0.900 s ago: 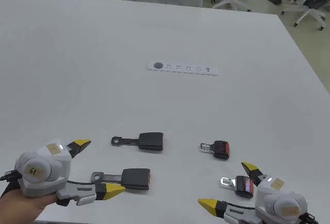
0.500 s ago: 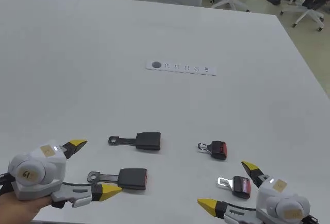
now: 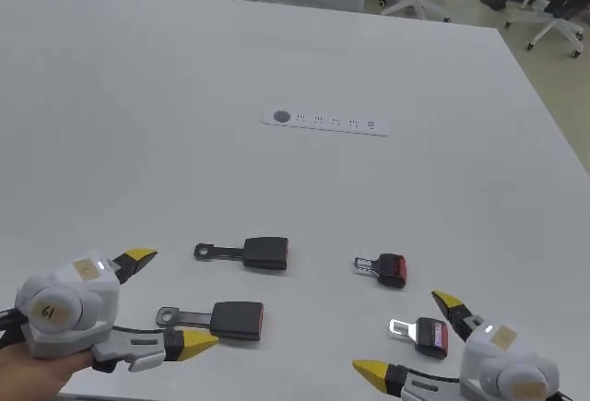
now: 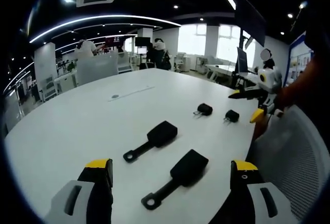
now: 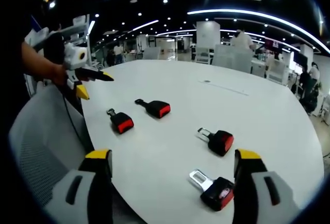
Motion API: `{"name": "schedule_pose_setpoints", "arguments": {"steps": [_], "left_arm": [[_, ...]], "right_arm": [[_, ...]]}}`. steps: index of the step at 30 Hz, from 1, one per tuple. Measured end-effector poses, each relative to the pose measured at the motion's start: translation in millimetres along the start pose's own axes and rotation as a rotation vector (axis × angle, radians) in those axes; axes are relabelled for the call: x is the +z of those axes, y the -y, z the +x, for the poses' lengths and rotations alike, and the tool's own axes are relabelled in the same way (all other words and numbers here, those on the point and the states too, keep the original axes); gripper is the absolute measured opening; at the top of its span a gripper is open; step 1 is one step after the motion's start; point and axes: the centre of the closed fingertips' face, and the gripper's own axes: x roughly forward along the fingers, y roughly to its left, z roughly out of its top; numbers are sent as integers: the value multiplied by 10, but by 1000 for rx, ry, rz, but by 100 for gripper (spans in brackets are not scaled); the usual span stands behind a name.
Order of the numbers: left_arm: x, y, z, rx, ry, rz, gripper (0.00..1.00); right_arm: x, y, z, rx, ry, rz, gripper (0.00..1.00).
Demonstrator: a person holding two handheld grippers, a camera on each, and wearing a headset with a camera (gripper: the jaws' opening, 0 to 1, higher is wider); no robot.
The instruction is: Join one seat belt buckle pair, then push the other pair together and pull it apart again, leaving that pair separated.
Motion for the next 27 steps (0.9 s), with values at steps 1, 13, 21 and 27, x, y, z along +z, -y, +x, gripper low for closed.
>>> {"name": "schedule_pose_setpoints", "arguments": {"steps": [1,13,21,27], "left_arm": [[-3,3,1,0,-1,0,97],[-20,22,3,-10,-13,16,97],[-27,18,22,-11,-13,15,97],[-28,35,29,-15,-10,19,96]], "right_arm": [[-2,-2,-2,1,-1,0,99],[-16,18,-9,6,-12,-4,99],[-20,10,-1,10,-12,-1,98],[-50,8,-16,21,-20,-5,98]]}}
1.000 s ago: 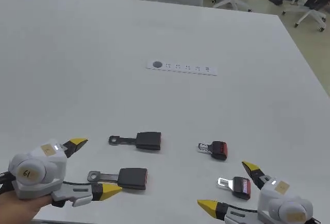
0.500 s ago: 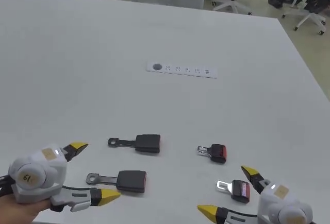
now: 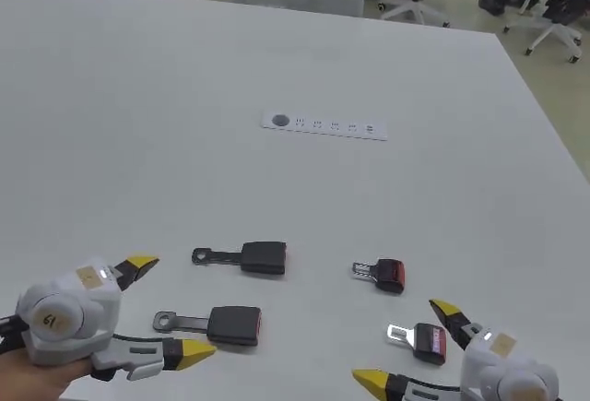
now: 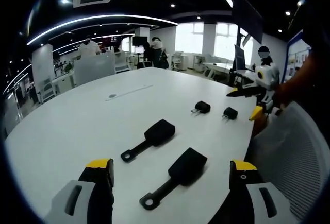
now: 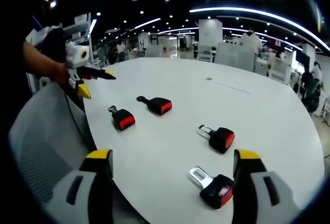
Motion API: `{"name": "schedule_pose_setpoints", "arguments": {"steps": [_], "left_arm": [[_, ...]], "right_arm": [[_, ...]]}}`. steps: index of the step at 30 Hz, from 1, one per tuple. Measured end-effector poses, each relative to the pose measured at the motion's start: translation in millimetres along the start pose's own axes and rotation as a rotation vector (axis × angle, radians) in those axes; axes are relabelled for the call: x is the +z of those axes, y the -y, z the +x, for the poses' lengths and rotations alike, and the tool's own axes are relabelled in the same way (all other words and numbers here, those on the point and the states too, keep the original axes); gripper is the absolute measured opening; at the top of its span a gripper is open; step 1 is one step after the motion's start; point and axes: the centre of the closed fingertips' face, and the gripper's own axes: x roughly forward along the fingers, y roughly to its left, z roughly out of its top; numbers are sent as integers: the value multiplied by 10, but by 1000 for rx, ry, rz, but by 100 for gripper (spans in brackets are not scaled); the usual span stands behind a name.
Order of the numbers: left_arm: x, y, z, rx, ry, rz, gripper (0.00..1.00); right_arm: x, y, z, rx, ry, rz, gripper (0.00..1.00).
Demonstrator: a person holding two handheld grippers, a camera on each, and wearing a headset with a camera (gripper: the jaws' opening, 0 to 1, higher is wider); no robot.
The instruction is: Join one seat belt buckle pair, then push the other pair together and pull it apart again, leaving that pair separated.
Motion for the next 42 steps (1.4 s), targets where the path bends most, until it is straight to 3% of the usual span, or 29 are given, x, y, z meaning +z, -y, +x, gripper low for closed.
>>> {"name": "schedule_pose_setpoints", "arguments": {"steps": [19,30,36,42], "left_arm": [[-10,-6,70,-9,-8,11,94],[-59,105,207,-34,-41,22,93],[-115,215,310,-72,-79,56,90],[-137,241,410,-96,-96,84,85]], "right_arm": [[-64,91,-13,13,-18,-5,97],[-169,167,-23,51,-62,-14,97],[-236,239,-41,79,-93,-31,94],[-363,325,-45,114,-138,-53,89]]}}
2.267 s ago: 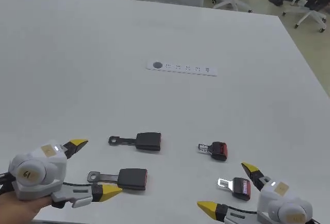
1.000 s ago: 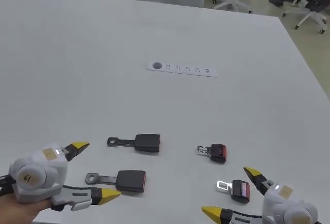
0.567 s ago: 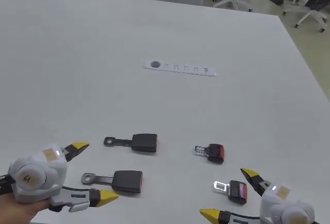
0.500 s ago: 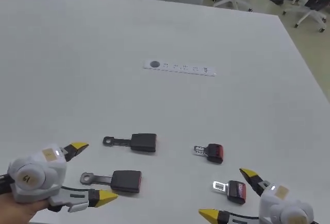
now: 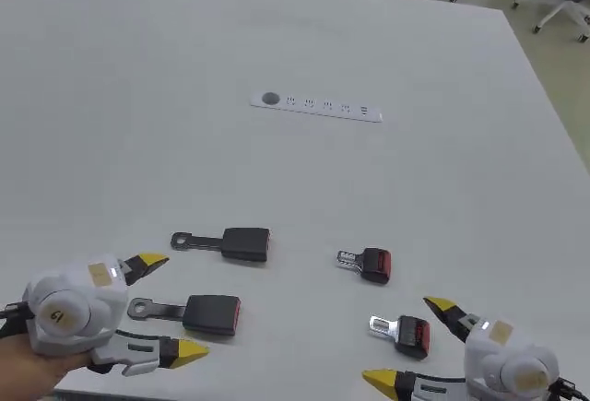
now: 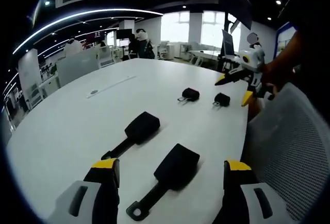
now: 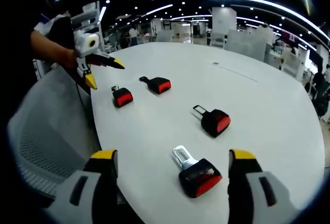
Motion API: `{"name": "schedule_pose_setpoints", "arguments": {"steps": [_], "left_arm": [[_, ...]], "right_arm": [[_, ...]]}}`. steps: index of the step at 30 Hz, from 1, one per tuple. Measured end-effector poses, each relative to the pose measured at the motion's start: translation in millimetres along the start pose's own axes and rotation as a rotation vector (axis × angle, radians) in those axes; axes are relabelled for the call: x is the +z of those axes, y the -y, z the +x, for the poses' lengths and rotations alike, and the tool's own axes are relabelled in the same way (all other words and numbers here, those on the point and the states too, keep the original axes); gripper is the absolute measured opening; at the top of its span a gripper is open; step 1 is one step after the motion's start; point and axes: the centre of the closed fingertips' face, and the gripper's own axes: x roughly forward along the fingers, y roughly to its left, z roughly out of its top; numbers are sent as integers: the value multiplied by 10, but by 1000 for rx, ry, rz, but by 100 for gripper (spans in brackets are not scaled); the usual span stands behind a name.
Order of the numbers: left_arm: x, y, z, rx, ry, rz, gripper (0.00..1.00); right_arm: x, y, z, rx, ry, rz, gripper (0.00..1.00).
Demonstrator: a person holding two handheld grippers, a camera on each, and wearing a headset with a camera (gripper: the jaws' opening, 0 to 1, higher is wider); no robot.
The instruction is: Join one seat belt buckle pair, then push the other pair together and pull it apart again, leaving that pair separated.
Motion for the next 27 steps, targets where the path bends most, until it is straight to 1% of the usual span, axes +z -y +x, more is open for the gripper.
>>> {"name": "schedule_pose_setpoints", "arguments": {"steps": [2,3,4,8,9,10,12,14,16,17,20,21,23,24,25,26,27], "left_arm": [[-27,1,56,-13,-15,7,84],[-48,9,89,-29,-31,21,84],[-56,5,106,-32,-42,35,83],[-58,-6,190,-55,-62,56,80],[-78,-17,224,-62,-76,67,80],[-106,-18,248,-71,-93,71,79],[-176,-16,300,-93,-135,100,79],[-206,28,342,-131,-153,128,77],[-272,37,374,-154,-191,156,75],[-294,36,392,-158,-198,159,75],[-387,33,445,-178,-232,175,73],[-400,27,458,-181,-233,181,72],[-430,22,480,-194,-245,188,69],[-484,3,484,-201,-274,221,67],[-544,-33,480,-197,-312,254,64],[-501,78,506,-252,-280,214,62],[-487,73,502,-235,-275,175,61]], "right_arm": [[-51,32,5,11,-19,-2,87],[-66,47,8,14,-24,-2,87],[-85,64,13,21,-30,-3,87],[-165,121,38,49,-62,-15,84],[-181,129,46,57,-68,-17,84],[-211,135,57,72,-80,-19,83],[-278,145,78,100,-106,-34,83],[-324,163,91,113,-127,-37,81],[-366,183,107,132,-143,-24,78],[-390,207,122,134,-150,-25,77],[-437,216,140,158,-169,-34,75],[-448,218,138,161,-175,-35,75],[-441,242,141,171,-171,-62,73],[-441,242,143,178,-174,-64,72],[-437,251,145,183,-176,-68,71],[-434,244,136,198,-185,-73,70],[-430,244,135,210,-188,-88,67]]}}
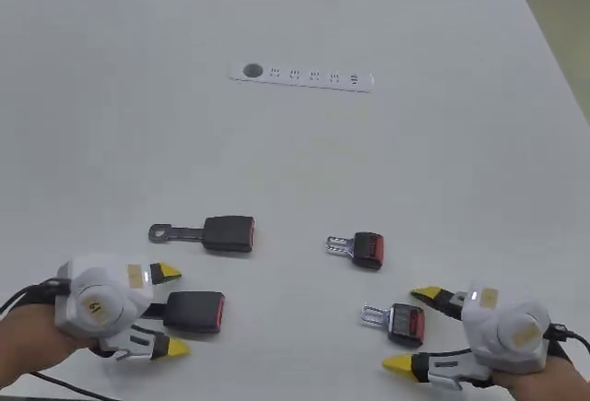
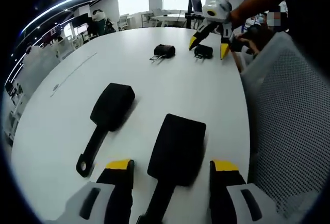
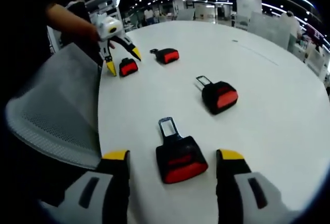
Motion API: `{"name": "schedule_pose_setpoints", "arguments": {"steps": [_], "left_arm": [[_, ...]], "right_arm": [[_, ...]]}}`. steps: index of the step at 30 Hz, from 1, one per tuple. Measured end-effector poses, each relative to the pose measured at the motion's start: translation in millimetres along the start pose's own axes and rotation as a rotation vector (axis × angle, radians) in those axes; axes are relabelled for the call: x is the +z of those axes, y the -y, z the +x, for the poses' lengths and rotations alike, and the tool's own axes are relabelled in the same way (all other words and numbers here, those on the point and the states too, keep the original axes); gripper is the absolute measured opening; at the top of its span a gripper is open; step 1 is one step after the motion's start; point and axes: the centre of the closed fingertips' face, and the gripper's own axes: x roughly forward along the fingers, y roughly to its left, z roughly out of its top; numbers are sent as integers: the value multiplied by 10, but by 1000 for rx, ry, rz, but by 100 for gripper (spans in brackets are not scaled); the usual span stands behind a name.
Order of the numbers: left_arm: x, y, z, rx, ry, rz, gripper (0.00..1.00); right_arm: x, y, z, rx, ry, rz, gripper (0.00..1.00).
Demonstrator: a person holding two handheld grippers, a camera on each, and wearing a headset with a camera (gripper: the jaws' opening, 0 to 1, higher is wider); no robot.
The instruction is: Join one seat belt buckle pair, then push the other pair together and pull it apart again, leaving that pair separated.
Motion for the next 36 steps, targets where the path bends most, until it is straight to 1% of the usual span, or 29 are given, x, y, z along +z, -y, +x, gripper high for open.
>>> {"name": "schedule_pose_setpoints", "arguments": {"steps": [1,3,4,7,11,12,13,15,18,19,21,24,30,36], "left_arm": [[-4,-76,-20,21,-16,39,59],[-7,-87,-4,16,-25,75,56],[2,-88,6,11,-23,68,55],[31,-111,12,0,-27,91,53],[39,-105,21,-16,-33,112,50],[38,-96,24,-26,-36,123,49],[42,-89,21,-30,-42,131,47],[52,-76,27,-38,-43,138,44],[70,-64,35,-46,-44,147,37],[53,-61,37,-55,-52,144,36],[60,-69,44,-56,-48,157,35],[50,-69,48,-73,-52,175,35],[43,-65,54,-135,-102,277,35],[42,-67,58,-156,-121,302,35]], "right_arm": [[-19,-23,-13,17,-17,-15,65],[-30,-46,-24,35,-28,-44,61],[-38,-50,-28,38,-31,-47,59],[-33,-8,-29,41,-31,-51,52],[-30,47,-19,33,-35,-60,44],[-27,71,-25,30,-36,-57,40],[-29,75,-31,40,-36,-56,38],[-34,79,-17,48,-37,-72,38],[-32,65,-22,55,-42,-81,38],[-31,65,-24,56,-42,-84,37],[-29,65,-26,58,-37,-84,37],[-30,61,-30,61,-38,-95,37],[-45,44,-32,73,-46,-113,36],[-47,41,-33,75,-50,-119,36]]}}
